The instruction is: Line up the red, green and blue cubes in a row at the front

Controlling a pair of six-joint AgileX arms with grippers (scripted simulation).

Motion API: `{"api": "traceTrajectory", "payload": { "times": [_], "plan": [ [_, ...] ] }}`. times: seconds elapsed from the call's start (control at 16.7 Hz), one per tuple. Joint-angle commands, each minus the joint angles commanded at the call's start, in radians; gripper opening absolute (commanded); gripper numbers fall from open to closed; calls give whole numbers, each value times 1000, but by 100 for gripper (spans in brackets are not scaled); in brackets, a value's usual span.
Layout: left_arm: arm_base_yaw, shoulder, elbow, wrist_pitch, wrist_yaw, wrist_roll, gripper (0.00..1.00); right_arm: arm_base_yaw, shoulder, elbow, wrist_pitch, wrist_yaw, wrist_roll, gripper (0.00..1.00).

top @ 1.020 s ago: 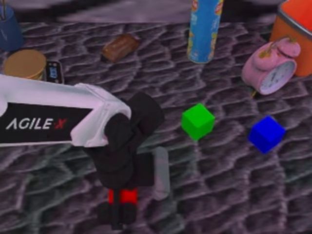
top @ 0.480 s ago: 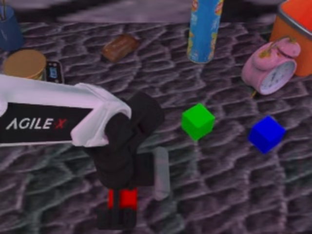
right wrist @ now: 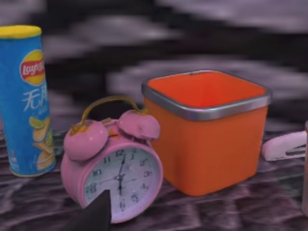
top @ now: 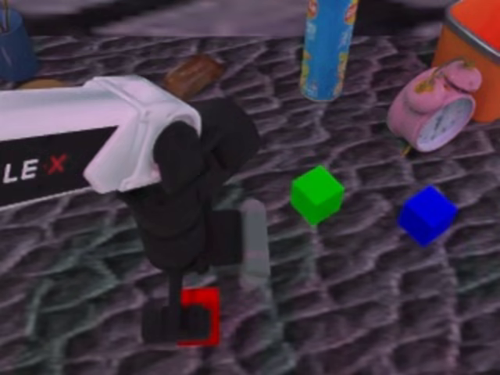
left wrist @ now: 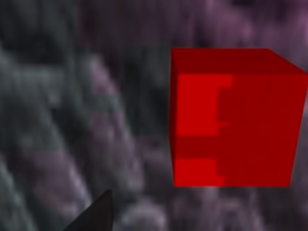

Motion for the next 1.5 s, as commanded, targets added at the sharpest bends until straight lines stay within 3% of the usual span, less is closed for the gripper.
{"api": "traceTrajectory", "payload": {
  "times": [0.42,0.66,0.96,1.5],
  "plan": [
    [1,-16,3,-10,-1,-3,100,3,10,10,-7,0,0,100],
    [61,-126,-91,59,-7,-48,100,46,153,152,-105,-3,-4,100],
    [211,-440,-323,226,-19,-180,100,142,567,550,-348,0,-15,100],
    [536,-1211,-876,628,-29,-533,100,360,1663,1464,-919,7,-48,100]
  ]
}}
